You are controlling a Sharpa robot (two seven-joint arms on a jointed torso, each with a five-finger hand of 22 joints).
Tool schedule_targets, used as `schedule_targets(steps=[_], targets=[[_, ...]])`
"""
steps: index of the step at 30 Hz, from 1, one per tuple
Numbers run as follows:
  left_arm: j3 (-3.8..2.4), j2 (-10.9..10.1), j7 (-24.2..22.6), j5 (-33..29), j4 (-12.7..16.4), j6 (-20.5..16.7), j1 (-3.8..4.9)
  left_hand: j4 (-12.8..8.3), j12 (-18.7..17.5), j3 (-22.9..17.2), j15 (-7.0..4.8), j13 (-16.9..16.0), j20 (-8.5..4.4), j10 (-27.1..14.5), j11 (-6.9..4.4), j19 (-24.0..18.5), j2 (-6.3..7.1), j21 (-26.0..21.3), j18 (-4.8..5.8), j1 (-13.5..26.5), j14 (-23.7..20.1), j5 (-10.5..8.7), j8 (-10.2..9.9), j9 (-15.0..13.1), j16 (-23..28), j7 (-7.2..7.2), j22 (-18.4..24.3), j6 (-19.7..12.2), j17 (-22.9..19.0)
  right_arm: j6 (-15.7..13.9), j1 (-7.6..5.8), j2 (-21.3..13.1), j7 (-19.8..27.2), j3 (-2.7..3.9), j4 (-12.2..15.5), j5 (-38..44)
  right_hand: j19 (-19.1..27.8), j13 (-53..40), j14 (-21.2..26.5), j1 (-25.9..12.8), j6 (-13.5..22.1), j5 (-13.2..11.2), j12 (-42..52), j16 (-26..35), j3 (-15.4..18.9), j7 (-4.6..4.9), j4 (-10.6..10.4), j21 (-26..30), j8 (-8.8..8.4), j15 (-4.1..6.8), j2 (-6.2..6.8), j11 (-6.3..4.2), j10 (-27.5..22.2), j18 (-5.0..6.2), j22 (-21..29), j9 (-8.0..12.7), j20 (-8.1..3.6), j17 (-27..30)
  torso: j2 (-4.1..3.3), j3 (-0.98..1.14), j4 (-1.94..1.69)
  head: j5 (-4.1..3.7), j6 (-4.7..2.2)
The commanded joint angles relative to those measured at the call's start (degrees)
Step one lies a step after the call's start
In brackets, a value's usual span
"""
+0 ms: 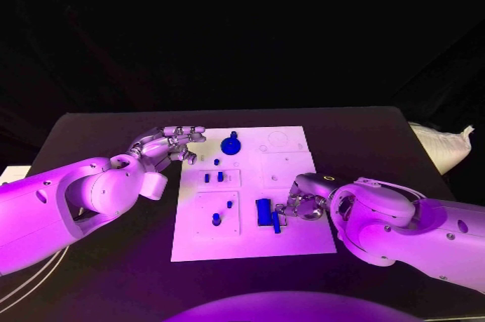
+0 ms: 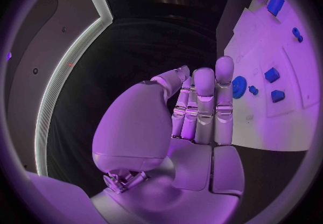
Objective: Assemble the parts on the task board
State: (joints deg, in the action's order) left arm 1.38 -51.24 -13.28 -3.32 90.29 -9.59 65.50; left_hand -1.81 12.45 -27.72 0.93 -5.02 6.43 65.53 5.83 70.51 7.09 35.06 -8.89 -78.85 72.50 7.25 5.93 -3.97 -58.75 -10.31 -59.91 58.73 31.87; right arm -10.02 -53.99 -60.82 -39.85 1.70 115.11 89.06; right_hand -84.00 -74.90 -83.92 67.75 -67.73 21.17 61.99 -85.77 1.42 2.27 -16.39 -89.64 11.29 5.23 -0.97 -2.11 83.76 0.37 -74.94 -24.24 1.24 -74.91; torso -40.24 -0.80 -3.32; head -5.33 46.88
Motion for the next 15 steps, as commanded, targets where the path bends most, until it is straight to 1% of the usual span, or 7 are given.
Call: schedule_targets(steps=[1, 3, 5, 7, 9, 12, 15], targets=[[-0.03, 0.1, -0.2, 0.5, 0.0, 1.2, 0.00, 0.0, 0.5, 0.3, -0.13, 0.0, 0.07, -0.5, -0.03, -0.6, -0.58, -0.5, -1.19, 0.0, -0.6, -0.02, 0.4, 0.1, 0.4, -0.09, 0.2, -0.2, -0.3, -4.2, -0.04, -0.9, -1.7, 0.06, 0.7, -0.1, -5.6, 0.3, -4.5, 0.3, 0.6, 0.1, -2.5, 0.8, 0.8, 0.19, 0.4, 0.1, -0.58, 0.06, 1.29, 0.33, -0.1, -0.21, -14.6, 0.1, -0.13, -7.5, 0.02, -0.02, -0.01, -0.05, 0.02], [-0.03, 0.1, -0.2, 0.5, 0.0, 1.2, 0.00, 0.0, 0.5, 0.3, -0.13, 0.0, 0.07, -0.5, -0.03, -0.6, -0.58, -0.5, -1.19, 0.0, -0.6, -0.02, 0.4, 0.1, 0.4, -0.09, 0.2, -0.2, -0.3, -5.5, -0.14, -1.6, 0.4, 0.08, 1.0, -0.7, -5.3, 1.1, -4.3, 2.2, 2.9, -0.2, -4.3, 1.4, 1.2, 0.97, 1.7, 0.5, -1.92, -0.28, 3.16, 0.86, -0.9, -0.08, -14.2, 0.6, 0.04, -6.6, 0.03, -0.07, -0.07, -0.22, 0.03], [-0.03, 0.1, -0.2, 0.6, 0.0, 1.1, 0.00, 0.0, 0.5, 0.3, -0.13, 0.0, 0.07, -0.5, -0.03, -0.6, -0.58, -0.5, -1.19, 0.0, -0.6, -0.02, 0.4, 0.1, 0.4, -0.09, 0.2, -0.2, -0.3, -6.9, -0.27, -2.6, 4.4, 0.10, 1.3, -0.9, -5.2, 1.7, -4.3, 5.2, 6.4, -1.3, -5.6, 1.6, 1.5, 2.40, 3.3, 0.6, -4.14, -1.14, 4.81, 1.98, -1.7, -0.04, -14.1, 1.6, 0.59, -6.4, 0.02, -0.10, -0.01, -0.30, 0.00], [-0.03, 0.1, -0.1, 0.6, 0.0, 1.1, 0.00, 0.0, 0.5, 0.3, -0.13, 0.0, 0.07, -0.5, -0.03, -0.6, -0.58, -0.5, -1.19, 0.0, -0.6, -0.02, 0.4, 0.1, 0.4, -0.09, 0.2, -0.2, -0.3, -7.5, -0.33, -3.4, 8.0, 0.10, 1.4, -0.2, -5.1, 1.6, -4.3, 7.8, 7.7, -3.0, -5.5, 1.6, 1.4, 3.19, 4.6, 0.8, -5.14, -1.79, 5.42, 2.76, -2.1, 0.02, -13.9, 2.2, 1.19, -6.4, 0.02, -0.08, 0.02, -0.22, 0.01], [-0.02, 0.1, -0.1, 0.6, 0.0, 1.1, 0.00, 0.0, 0.5, 0.3, -0.13, 0.0, 0.07, -0.5, -0.03, -0.6, -0.58, -0.5, -1.19, 0.0, -0.6, -0.02, 0.4, 0.1, 0.4, -0.09, 0.2, -0.2, -0.3, -7.8, -0.37, -4.3, 12.5, 0.06, 1.6, 1.2, -5.0, 1.4, -4.3, 9.9, 9.3, -4.2, -5.1, 1.6, 1.5, 3.78, 5.7, 0.9, -6.16, -2.20, 6.05, 3.17, -2.3, 0.05, -13.8, 2.7, 1.60, -6.5, -0.01, -0.06, 0.01, -0.23, 0.01], [-0.02, 0.1, -0.1, 0.6, 0.1, 1.1, 0.00, 0.0, 0.5, 0.3, -0.13, 0.0, 0.07, -0.5, -0.03, -0.6, -0.58, -0.5, -1.19, 0.0, -0.6, -0.02, 0.4, 0.1, 0.4, -0.09, 0.2, -0.2, -0.3, -7.4, -0.37, -5.3, 16.9, -0.06, 1.9, 3.5, -4.8, 0.6, -4.4, 12.6, 11.0, -4.6, -3.6, 1.3, 1.3, 4.50, 6.9, 1.1, -7.28, -2.75, 6.25, 3.79, -2.4, 0.12, -13.6, 3.6, 2.16, -6.9, 0.00, -0.07, 0.07, -0.34, -0.02], [-0.02, 0.1, 0.0, 0.6, 0.0, 1.0, 0.00, 0.0, 0.5, 0.3, -0.13, 0.0, 0.07, -0.5, -0.03, -0.6, -0.58, -0.5, -1.19, 0.0, -0.6, -0.02, 0.4, 0.1, 0.4, -0.09, 0.2, -0.2, -0.3, -6.2, -0.33, -6.1, 20.5, -0.37, 2.0, 6.0, -4.7, 0.3, -4.5, 14.6, 12.5, -4.5, -3.2, 1.0, 1.4, 4.60, 7.9, 1.3, -7.79, -3.03, 6.71, 3.98, -3.0, 0.17, -13.5, 4.5, 2.60, -7.4, 0.08, -0.12, 0.07, -0.42, -0.10]])
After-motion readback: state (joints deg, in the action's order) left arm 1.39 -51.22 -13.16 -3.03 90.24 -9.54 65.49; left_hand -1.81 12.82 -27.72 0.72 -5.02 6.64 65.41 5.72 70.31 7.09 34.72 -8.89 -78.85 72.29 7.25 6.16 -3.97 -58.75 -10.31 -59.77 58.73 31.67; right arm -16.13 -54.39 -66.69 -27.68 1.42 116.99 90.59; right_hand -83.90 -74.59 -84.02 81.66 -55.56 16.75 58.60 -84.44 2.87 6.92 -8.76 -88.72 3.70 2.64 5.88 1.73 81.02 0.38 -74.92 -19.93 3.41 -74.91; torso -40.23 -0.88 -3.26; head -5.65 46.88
